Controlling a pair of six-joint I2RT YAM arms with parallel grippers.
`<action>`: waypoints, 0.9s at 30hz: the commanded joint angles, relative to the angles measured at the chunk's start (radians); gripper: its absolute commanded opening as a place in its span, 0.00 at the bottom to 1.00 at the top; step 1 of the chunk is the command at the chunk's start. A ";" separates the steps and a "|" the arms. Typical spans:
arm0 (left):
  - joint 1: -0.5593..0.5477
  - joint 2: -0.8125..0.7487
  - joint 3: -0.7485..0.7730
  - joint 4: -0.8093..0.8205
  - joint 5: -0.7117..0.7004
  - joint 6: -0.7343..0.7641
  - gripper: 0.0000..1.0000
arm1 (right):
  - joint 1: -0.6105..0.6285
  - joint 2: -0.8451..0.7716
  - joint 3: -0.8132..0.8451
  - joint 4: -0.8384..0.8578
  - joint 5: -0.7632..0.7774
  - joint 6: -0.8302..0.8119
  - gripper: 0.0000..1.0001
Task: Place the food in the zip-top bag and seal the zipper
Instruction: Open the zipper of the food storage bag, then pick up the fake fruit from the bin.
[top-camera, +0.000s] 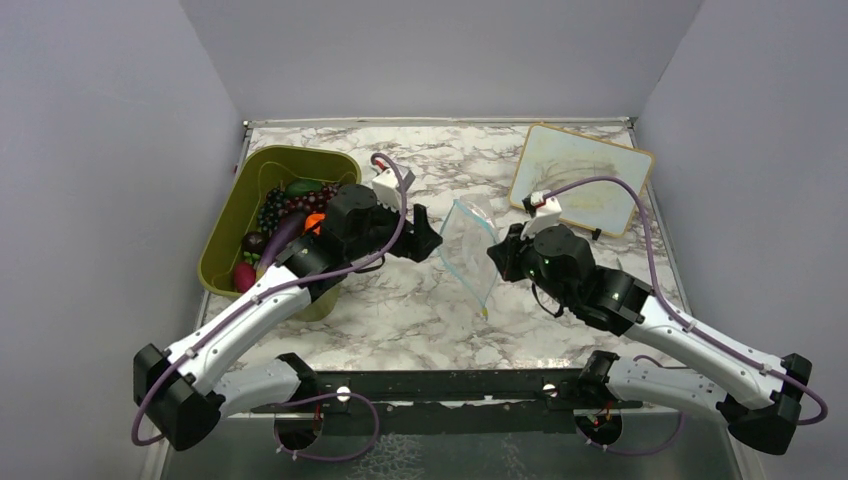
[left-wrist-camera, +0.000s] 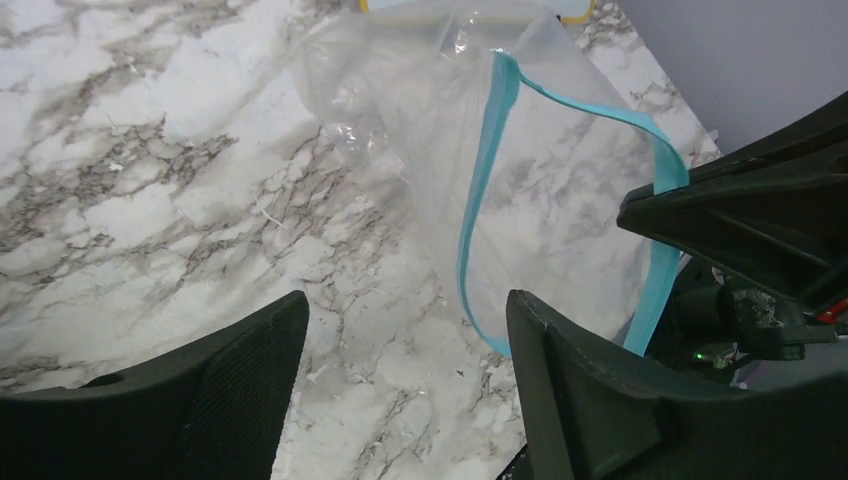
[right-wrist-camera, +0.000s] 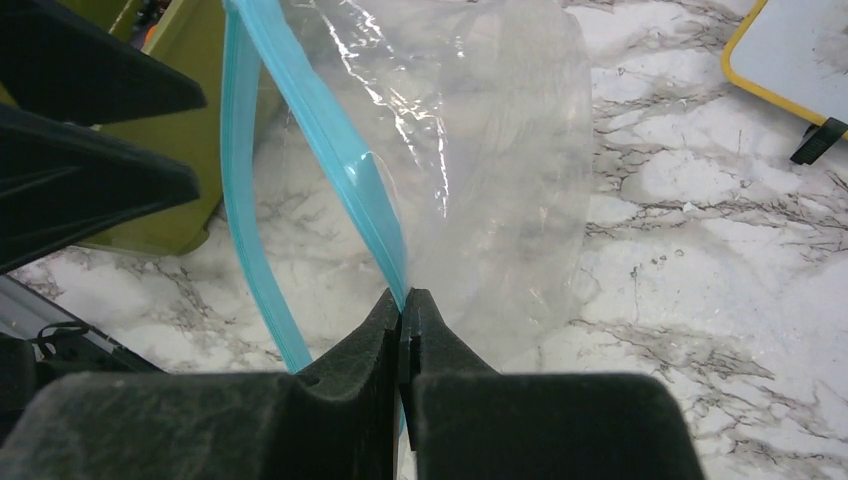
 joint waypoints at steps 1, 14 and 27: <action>0.004 -0.089 -0.002 0.005 -0.114 0.062 0.79 | 0.002 0.002 0.000 0.044 -0.001 -0.026 0.02; 0.029 -0.073 0.132 -0.243 -0.574 0.046 0.95 | 0.002 0.014 0.004 0.083 -0.047 -0.074 0.01; 0.416 0.014 0.119 -0.266 -0.310 -0.117 0.99 | 0.001 -0.011 -0.064 0.090 -0.098 -0.053 0.01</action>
